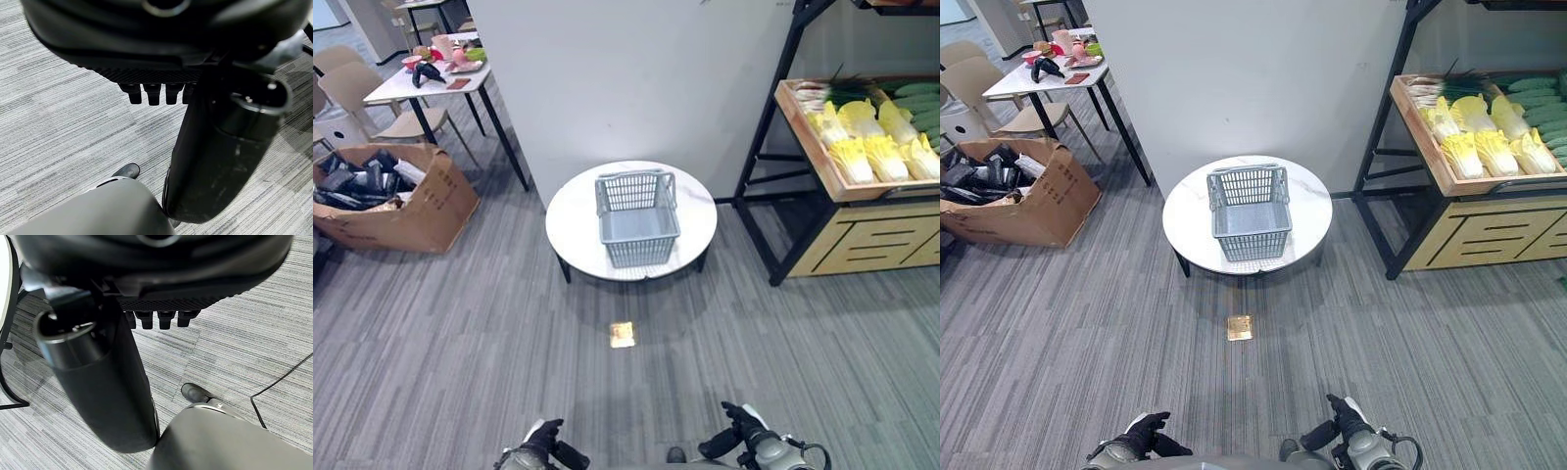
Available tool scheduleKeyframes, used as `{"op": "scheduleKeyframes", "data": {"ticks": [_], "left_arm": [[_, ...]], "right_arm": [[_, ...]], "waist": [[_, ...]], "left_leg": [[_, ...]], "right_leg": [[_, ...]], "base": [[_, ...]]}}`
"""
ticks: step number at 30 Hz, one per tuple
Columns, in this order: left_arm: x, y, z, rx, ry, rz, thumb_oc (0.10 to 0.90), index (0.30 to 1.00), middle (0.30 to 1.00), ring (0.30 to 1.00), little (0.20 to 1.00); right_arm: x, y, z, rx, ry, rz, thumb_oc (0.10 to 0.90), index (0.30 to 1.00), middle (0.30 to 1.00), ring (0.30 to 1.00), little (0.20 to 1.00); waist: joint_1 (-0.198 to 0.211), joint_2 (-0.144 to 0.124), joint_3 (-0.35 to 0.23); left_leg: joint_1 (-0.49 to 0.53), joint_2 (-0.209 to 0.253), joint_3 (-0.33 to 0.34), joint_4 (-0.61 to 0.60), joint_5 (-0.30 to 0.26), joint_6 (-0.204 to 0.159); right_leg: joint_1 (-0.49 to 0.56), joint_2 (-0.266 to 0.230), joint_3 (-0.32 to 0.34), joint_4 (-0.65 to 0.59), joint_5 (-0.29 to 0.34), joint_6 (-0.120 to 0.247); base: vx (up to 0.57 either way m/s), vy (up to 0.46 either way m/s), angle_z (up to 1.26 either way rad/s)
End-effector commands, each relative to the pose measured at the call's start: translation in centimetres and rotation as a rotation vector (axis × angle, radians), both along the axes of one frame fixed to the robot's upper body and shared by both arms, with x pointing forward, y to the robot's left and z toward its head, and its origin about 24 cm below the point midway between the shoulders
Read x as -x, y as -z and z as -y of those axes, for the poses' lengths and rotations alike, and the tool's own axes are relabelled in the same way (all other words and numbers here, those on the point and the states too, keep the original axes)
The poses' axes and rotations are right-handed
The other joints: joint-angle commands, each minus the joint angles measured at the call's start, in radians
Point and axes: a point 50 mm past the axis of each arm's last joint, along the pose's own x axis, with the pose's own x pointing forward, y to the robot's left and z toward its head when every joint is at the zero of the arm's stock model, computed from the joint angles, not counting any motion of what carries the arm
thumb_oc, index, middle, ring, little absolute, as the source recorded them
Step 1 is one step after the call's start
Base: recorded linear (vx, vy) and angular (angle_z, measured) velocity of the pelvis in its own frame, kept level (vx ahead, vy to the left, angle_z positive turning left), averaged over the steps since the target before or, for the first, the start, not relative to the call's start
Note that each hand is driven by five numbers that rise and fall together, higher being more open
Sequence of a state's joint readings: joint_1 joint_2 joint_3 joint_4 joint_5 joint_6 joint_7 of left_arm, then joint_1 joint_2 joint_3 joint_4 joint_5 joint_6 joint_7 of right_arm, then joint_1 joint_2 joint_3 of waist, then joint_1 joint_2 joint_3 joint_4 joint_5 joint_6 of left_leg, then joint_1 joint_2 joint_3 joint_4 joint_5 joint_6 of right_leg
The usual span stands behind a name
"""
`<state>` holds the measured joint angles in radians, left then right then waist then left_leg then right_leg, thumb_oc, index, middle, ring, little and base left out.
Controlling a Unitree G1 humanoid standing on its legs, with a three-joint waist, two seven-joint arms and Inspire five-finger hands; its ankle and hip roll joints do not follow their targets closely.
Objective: Get the vegetables into the basket
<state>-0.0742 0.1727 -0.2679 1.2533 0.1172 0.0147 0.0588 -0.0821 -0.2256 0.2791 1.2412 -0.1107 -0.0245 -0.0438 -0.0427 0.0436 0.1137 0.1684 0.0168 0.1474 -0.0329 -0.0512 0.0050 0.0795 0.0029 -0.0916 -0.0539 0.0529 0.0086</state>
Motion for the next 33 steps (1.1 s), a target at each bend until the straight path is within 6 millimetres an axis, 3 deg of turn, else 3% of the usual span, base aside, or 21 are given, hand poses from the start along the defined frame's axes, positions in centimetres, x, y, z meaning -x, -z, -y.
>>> {"op": "scheduleKeyframes", "data": {"ticks": [1, 14, 21, 26, 28, 32, 33], "left_arm": [[0.5, 0.0, -1.5, -0.053, 0.017, -0.048, 0.9, 1.0, 1.0, 1.0, 1.0], [0.7, 0.0, -2.0, -0.054, -0.028, -0.052, 0.9, 1.0, 1.0, 1.0, 1.0], [-0.6, -0.5, -2.6, -0.087, 0.018, -0.017, 0.9, 1.0, 1.0, 1.0, 1.0], [-0.9, -0.7, -3.2, -0.098, -0.014, -0.004, 0.9, 1.0, 1.0, 1.0, 1.0], [-0.5, -0.7, -3.6, -0.1, -0.035, -0.02, 0.9, 1.0, 1.0, 1.0, 1.0], [-0.5, -0.8, -4.0, -0.104, -0.037, -0.024, 0.9, 1.0, 1.0, 1.0, 1.0], [-0.9, -0.9, -4.1, -0.106, -0.034, -0.016, 0.9, 1.0, 1.0, 1.0, 1.0]], "right_arm": [[2.5, 0.5, 1.7, 0.077, -0.039, -0.129, 0.9, 1.0, 1.0, 1.0, 1.0], [2.1, 0.5, 1.4, 0.073, -0.046, -0.124, 0.9, 1.0, 1.0, 1.0, 1.0], [1.0, 0.3, 0.8, 0.06, -0.054, -0.088, 0.9, 1.0, 1.0, 1.0, 1.0], [0.2, 0.1, 0.6, 0.04, -0.016, -0.056, 0.9, 1.0, 1.0, 1.0, 1.0], [0.2, 0.1, 0.4, 0.02, 0.006, -0.049, 0.9, 1.0, 1.0, 1.0, 1.0], [-0.1, 0.1, 0.1, 0.006, 0.008, -0.037, 0.9, 1.0, 1.0, 1.0, 1.0], [-0.3, 0.0, 0.0, 0.0, 0.014, -0.027, 0.9, 1.0, 1.0, 1.0, 1.0]], "waist": [[-0.005, -0.059, -0.015], [0.004, -0.084, -0.007], [0.007, -0.107, 0.015], [0.014, -0.116, 0.045], [0.009, -0.12, 0.058], [-0.007, -0.132, 0.075], [-0.026, -0.142, 0.089]], "left_leg": [[-0.029, 0.011, 0.011, -0.054, 0.062, -0.069], [-0.026, -0.008, 0.023, -0.054, 0.046, -0.041], [-0.05, -0.026, 0.036, -0.037, 0.033, -0.019], [-0.053, -0.027, 0.047, -0.037, 0.024, 0.0], [-0.017, -0.03, 0.054, -0.053, 0.013, 0.001], [0.01, -0.03, 0.045, -0.054, -0.007, -0.009], [0.029, -0.029, 0.026, -0.054, -0.019, -0.014]], "right_leg": [[0.036, -0.111, 0.009, -0.033, -0.005, 0.134], [0.021, -0.133, 0.032, -0.021, 0.007, 0.149], [-0.027, -0.159, 0.054, 0.033, 0.011, 0.168], [-0.121, -0.166, 0.056, 0.206, 0.019, 0.191], [-0.18, -0.171, 0.037, 0.28, 0.064, 0.194], [-0.239, -0.152, 0.03, 0.199, 0.11, 0.184], [-0.279, -0.134, 0.05, 0.125, 0.143, 0.192]], "base": [[0.01, 0.041, -0.01], [0.02, 0.053, -0.04], [0.0, 0.098, -0.14], [0.0, 0.088, -0.11], [0.08, 0.063, -0.04], [0.14, -0.02, -0.06], [0.19, -0.034, -0.17]]}}
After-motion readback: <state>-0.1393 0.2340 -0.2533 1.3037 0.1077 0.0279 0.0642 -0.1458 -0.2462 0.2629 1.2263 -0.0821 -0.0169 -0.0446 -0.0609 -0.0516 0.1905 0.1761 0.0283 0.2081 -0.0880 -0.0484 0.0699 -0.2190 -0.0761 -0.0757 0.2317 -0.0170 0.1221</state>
